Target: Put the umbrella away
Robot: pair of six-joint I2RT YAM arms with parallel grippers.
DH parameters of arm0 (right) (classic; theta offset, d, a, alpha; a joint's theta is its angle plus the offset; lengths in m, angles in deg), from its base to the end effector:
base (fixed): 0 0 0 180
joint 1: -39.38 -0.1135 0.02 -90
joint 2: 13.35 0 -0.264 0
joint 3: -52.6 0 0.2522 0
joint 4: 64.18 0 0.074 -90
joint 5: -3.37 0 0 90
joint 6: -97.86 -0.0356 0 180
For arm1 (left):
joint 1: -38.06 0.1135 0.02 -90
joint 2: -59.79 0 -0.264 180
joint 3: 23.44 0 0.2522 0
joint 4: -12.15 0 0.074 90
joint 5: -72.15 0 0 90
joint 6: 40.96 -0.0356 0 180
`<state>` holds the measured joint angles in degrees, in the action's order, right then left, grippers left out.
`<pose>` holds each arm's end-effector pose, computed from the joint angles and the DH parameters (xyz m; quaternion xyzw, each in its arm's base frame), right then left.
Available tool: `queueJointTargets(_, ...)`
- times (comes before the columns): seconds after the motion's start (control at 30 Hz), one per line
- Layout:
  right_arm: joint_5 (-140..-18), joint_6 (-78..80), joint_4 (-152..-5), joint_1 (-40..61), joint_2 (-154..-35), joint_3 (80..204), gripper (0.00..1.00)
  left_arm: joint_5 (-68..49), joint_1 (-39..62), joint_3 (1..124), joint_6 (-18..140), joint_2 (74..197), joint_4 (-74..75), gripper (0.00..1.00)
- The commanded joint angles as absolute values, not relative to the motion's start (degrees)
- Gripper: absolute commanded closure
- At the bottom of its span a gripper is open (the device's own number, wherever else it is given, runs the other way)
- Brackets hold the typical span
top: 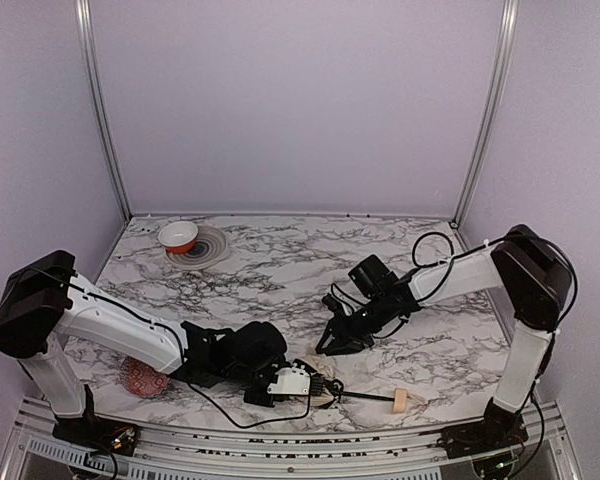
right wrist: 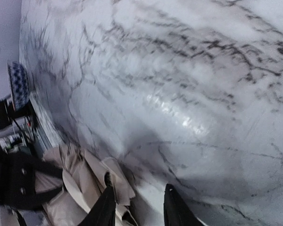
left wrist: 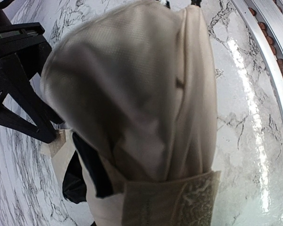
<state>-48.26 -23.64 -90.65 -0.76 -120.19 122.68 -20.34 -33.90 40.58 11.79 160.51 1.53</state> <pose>0.2491 0.2389 0.1243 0.1451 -0.9105 -0.3872 0.0098 0.1085 -0.3281 0.1416 0.7545 0.5458 -0.0892 0.3533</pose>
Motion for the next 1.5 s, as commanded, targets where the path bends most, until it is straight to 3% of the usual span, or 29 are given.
queueJointTargets(0.0,-48.79,-23.84,-93.6,-0.2,-116.88,119.05,0.59,-19.14,-34.45,36.39,10.91,162.02,-7.54,1.0)
queueJointTargets(0.17,-44.15,-26.99,-86.32,0.05,-118.09,115.43,0.36,-18.47,-34.45,35.51,9.87,162.16,-6.97,1.0)
queueJointTargets(0.23,-43.57,-28.13,-83.2,0.09,-118.72,115.35,0.33,-18.3,-34.44,35.75,10.04,162.47,-6.88,1.0)
queueJointTargets(0.73,-38.32,-27.13,-73.24,-0.19,-122.75,116.95,0.37,-17.97,-34.45,35.85,11.76,162.79,-6.3,1.0)
queueJointTargets(1.07,-39.82,-32.94,-71.02,-0.62,-125.83,116.81,0.59,-18.01,-34.36,36.55,11.95,163.41,-6.36,1.0)
queueJointTargets(1.23,-39.69,-33.75,-68.13,-0.61,-126.37,117.71,0.97,-17.87,-34.36,36.38,12.66,162.87,-6.36,1.0)
queueJointTargets(1.27,-39.76,-33.4,-67.95,-0.57,-126.25,118.25,1.0,-17.87,-34.36,36.38,13.01,162.69,-6.35,1.0)
queueJointTargets(1.47,-40.78,-31.45,-65.21,-0.18,-125.82,122.58,1.0,-14.67,-33.8,37.94,16.91,158.62,-6.53,1.0)
